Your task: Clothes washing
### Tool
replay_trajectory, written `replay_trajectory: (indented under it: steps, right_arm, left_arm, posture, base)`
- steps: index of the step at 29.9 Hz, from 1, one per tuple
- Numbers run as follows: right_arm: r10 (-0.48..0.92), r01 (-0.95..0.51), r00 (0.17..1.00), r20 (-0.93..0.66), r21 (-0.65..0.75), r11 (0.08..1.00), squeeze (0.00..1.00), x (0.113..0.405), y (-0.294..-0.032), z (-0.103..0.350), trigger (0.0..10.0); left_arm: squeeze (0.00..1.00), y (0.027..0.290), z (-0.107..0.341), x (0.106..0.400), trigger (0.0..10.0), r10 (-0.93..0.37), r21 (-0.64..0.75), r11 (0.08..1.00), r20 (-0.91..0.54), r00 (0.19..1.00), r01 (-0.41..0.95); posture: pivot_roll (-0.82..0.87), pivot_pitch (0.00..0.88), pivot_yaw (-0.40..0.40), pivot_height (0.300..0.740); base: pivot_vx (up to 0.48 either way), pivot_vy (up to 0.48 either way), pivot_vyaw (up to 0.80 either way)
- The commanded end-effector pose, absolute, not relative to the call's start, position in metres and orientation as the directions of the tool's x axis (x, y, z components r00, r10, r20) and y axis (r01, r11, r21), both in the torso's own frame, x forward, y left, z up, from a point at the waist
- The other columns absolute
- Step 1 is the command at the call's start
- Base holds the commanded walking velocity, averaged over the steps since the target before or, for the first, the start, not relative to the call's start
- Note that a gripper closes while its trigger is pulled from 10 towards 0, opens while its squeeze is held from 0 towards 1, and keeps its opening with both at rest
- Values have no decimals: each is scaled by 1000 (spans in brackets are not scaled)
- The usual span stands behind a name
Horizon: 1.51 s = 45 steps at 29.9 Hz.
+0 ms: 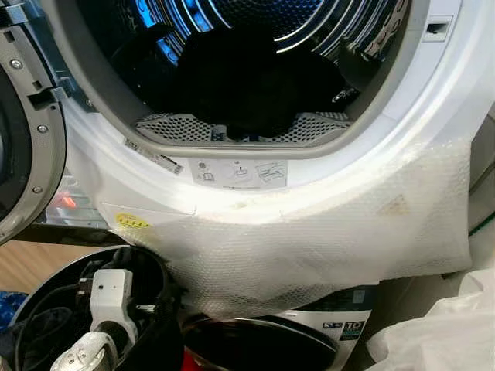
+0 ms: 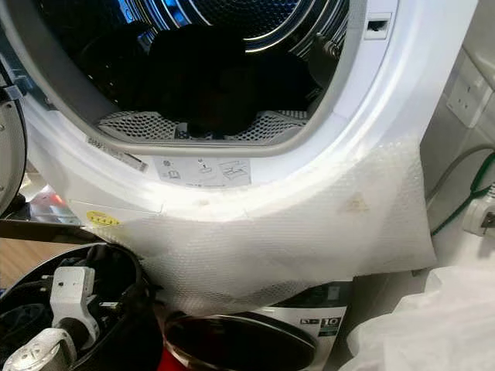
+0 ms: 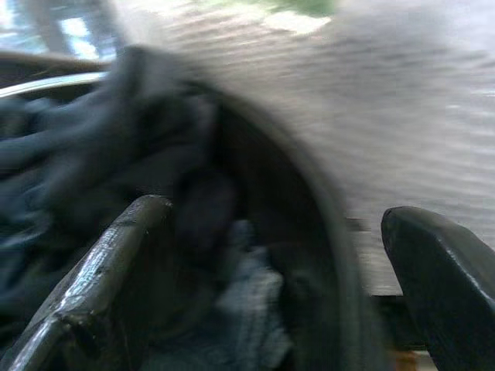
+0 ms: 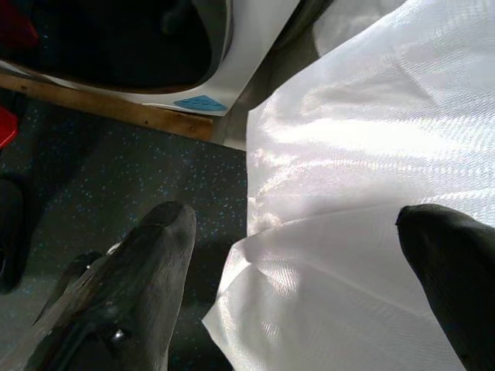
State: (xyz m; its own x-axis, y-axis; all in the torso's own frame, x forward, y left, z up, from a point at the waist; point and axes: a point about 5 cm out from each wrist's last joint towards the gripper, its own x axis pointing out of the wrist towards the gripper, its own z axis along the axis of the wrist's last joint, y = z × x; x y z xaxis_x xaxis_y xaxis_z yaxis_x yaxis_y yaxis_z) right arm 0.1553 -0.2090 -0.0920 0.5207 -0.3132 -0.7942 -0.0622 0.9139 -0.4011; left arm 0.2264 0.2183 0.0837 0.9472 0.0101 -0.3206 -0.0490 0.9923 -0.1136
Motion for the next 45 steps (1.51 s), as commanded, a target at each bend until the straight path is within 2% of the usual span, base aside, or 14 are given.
replay_trajectory:
  steps: [1,3,4,11,13,16,24,27,29,36,39,45]
  right_arm:
    - [-302,-70,517,-801,-391,918,0,157,-206,-92,10000]
    - [-301,-70,518,-801,-391,918,0,157,-206,-92,10000]
    - [-302,-71,518,-800,-391,917,0,157,-206,-92,10000]
    - [-300,-85,518,-801,-397,914,0,157,-208,-92,10000]
    - [-300,-87,518,-801,-399,913,0,157,-209,-92,10000]
    - [-298,-89,523,-798,-399,913,0,160,-209,-91,10000]
    - [-295,-93,531,-794,-401,912,0,163,-209,-89,10000]
    - [-293,-100,532,-795,-403,910,0,163,-210,-89,10000]
    - [-290,-105,533,-795,-402,909,0,164,-209,-89,10000]
    - [-289,-108,539,-791,-405,908,0,167,-210,-88,10000]
    - [-293,-106,543,-787,-410,906,0,169,-213,-86,10000]
    - [-308,-101,539,-784,-423,901,0,166,-220,-86,10000]
  left_arm:
    - [0,232,82,228,10000,106,-97,985,-321,941,-144]
    - [0,235,82,228,10000,138,-105,978,-315,939,-179]
    - [1000,236,82,228,10000,139,-121,975,-311,940,-185]
    - [1000,250,85,225,10000,258,-122,944,-313,914,-308]
    - [1000,261,87,225,10000,325,-87,925,-322,889,-370]
    - [1000,268,91,227,10000,354,-57,920,-307,883,-389]
    - [1000,278,94,234,10000,298,60,953,-355,886,-297]
    - [1000,276,99,242,10000,201,69,980,-347,916,-189]
    - [1000,274,103,247,10000,98,115,991,-353,930,-61]
    - [1000,289,109,262,10000,108,119,990,-356,928,-70]
    - [1000,288,107,266,10000,44,137,991,-400,916,12]
    - [1000,299,104,268,10000,104,150,988,-413,905,-45]
  posture:
    - [162,0,82,740]
    - [167,0,75,740]
    - [170,0,74,740]
    - [182,0,60,740]
    - [189,0,53,740]
    - [190,0,52,740]
    - [199,0,37,740]
    - [204,0,32,740]
    - [202,0,30,740]
    - [192,0,16,740]
    - [181,0,9,740]
    - [177,0,5,740]
  base:
    - [0,0,0]
    - [0,0,0]
    - [0,0,0]
    - [0,0,0]
    - [0,0,0]
    - [0,0,0]
    - [0,0,0]
    - [0,0,0]
    - [0,0,0]
    - [0,0,0]
    - [0,0,0]
    - [0,0,0]
